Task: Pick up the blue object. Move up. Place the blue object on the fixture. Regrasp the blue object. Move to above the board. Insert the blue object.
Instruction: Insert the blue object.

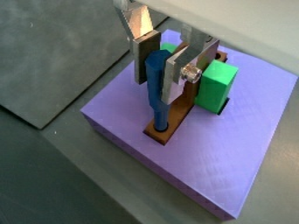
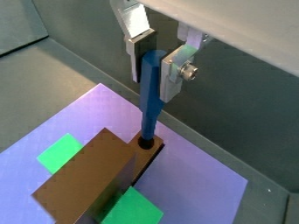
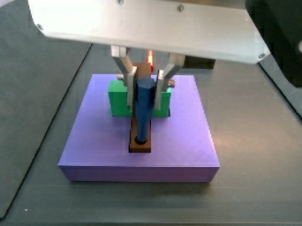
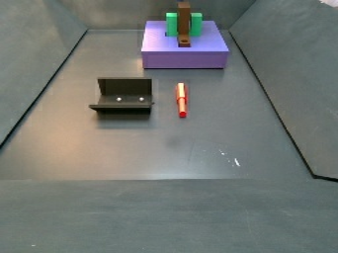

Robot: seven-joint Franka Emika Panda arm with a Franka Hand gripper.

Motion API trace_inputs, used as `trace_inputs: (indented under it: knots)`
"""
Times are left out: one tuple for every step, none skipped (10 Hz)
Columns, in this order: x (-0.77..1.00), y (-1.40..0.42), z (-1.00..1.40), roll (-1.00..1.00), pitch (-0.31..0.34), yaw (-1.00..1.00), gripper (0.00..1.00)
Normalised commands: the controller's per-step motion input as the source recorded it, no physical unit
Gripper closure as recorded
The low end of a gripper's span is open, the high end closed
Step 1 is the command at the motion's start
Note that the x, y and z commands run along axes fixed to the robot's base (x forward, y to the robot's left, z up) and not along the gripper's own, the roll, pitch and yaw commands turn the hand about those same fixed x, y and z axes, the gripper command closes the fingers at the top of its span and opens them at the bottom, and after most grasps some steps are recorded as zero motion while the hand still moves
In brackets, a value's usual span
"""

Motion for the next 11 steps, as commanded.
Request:
trace_inputs:
  knots:
    - [0.00,0.00,0.00,0.02,0.044,-0.07,1.00]
    - [-0.03,0.00,-0.08,0.01,0.027,-0.05,1.00]
    - [0.04,0.00,-0.29,0.03,0.047,0.00,1.00]
    - [0.09,0.01,-0.39,0.12,0.100,-0.01,1.00]
    - [0.03,0.00,-0.29,0.03,0.044,0.00,1.00]
    - [0.06,-0.02,-0.21,0.00,0.026,0.00,1.00]
    - [0.04,0.00,-0.29,0.01,0.036,0.00,1.00]
    - [0.00,0.00,-0.44,0.08,0.036,0.00,1.00]
    - [0.00,0.00,-0.92,0.15,0.021,0.00,1.00]
    - [0.00,0.00,-0.99,0.15,0.001,0.00,1.00]
    - [0.00,0.00,-0.97,0.15,0.010,0.00,1.00]
